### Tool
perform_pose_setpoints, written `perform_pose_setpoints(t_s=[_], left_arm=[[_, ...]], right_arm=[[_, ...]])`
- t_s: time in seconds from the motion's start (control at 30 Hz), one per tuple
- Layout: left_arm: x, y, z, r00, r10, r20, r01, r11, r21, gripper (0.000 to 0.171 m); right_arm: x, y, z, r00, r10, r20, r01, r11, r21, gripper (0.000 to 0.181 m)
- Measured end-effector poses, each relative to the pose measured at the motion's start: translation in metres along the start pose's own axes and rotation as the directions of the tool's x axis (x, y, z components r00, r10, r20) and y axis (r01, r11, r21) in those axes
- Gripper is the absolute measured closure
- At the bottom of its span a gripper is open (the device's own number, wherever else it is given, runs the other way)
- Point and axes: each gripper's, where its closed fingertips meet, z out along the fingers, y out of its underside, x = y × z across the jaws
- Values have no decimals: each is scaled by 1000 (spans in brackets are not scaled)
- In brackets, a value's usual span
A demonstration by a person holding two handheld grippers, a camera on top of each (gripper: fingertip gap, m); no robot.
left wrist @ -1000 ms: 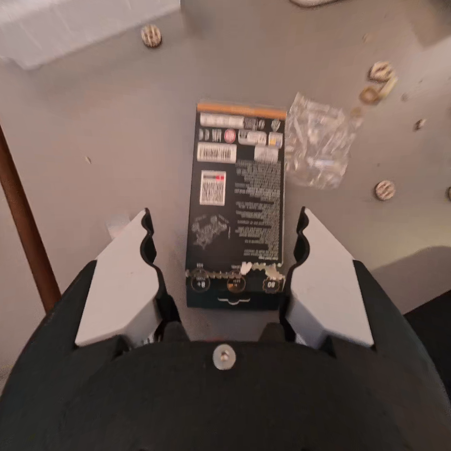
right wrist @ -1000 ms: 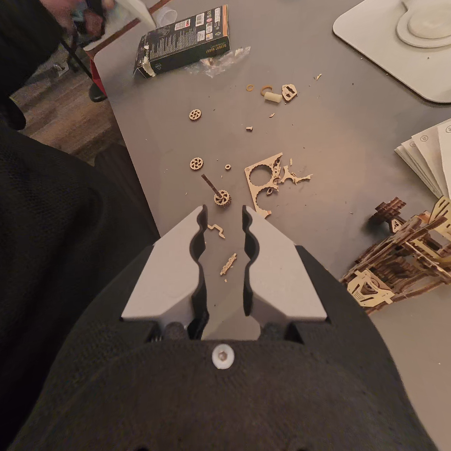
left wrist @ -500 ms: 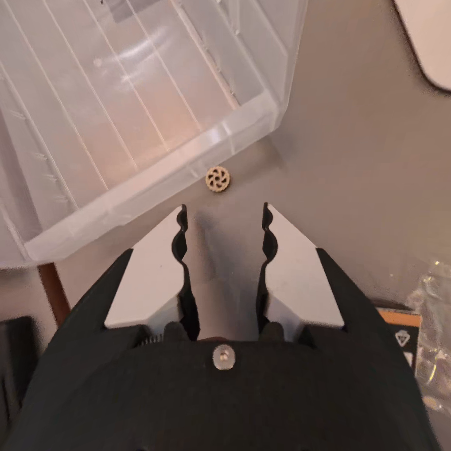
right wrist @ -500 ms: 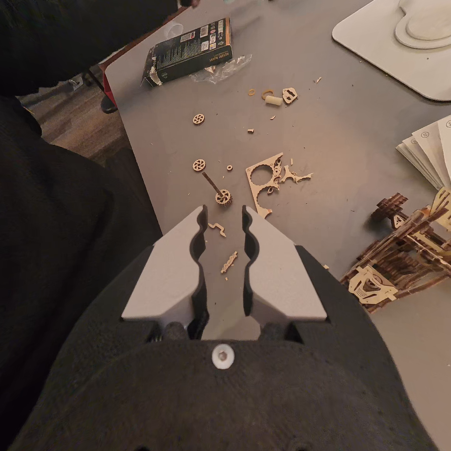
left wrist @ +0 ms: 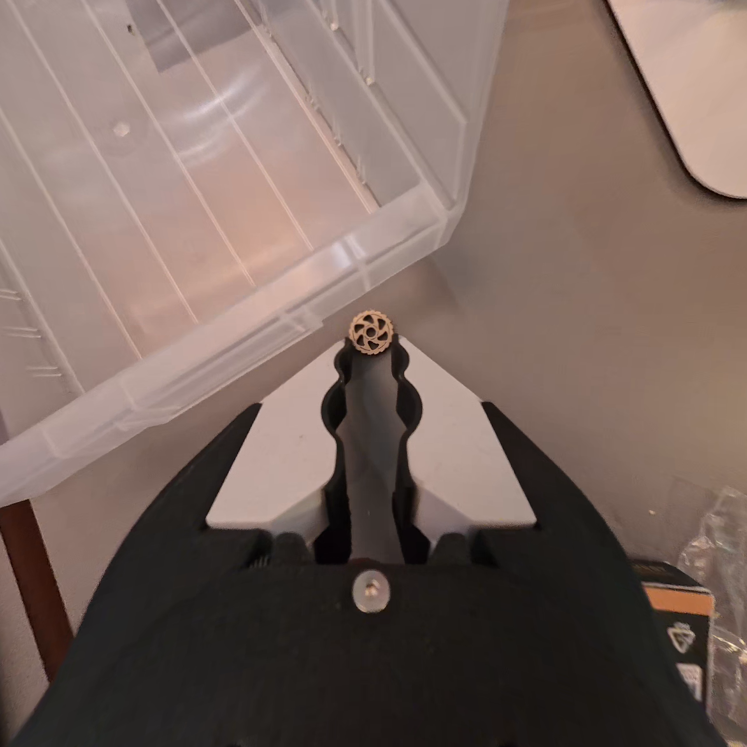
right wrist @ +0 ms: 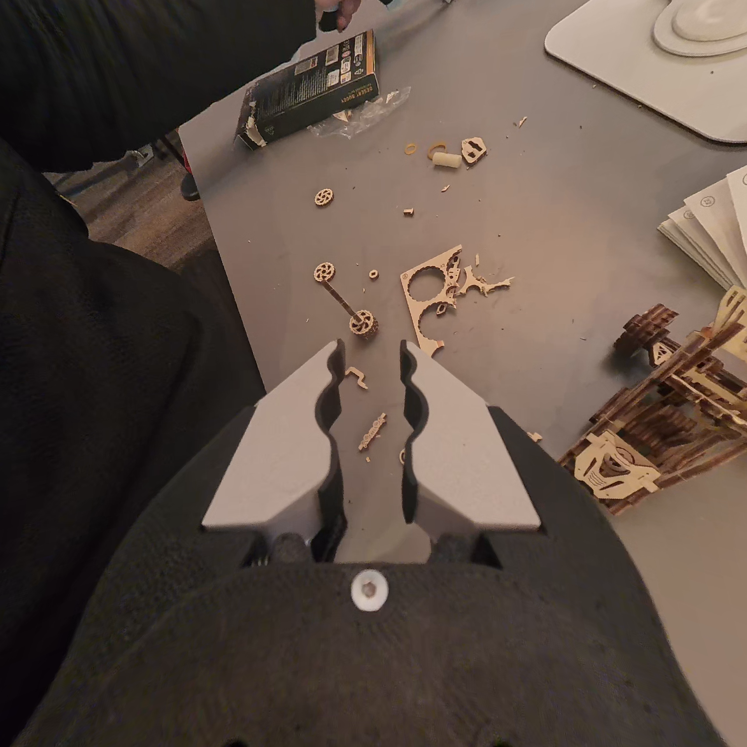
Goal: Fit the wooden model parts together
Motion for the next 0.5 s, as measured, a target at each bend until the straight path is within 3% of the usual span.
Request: perform_pose_setpoints(t_s=[0.13,0.27,0.33,0.5], left_arm=[[28,-3,-16,997,36,-75,-35,999,25,155],[99,-6,-53,973,164,-165,-152,985,84,155],[135,-5,-78,959,210,-190,-186,973,139,155],[210,16,-130,933,188,-306,-117,965,235,155]], right_arm=[[5,1,-1,1000,2,-17,-2,1000,-5,156],[9,3,-6,998,23,-54,-23,1000,-5,156],[6,-5,-14,996,49,-74,-45,998,54,156],[-13,-31,-34,992,89,-92,-59,954,293,170]])
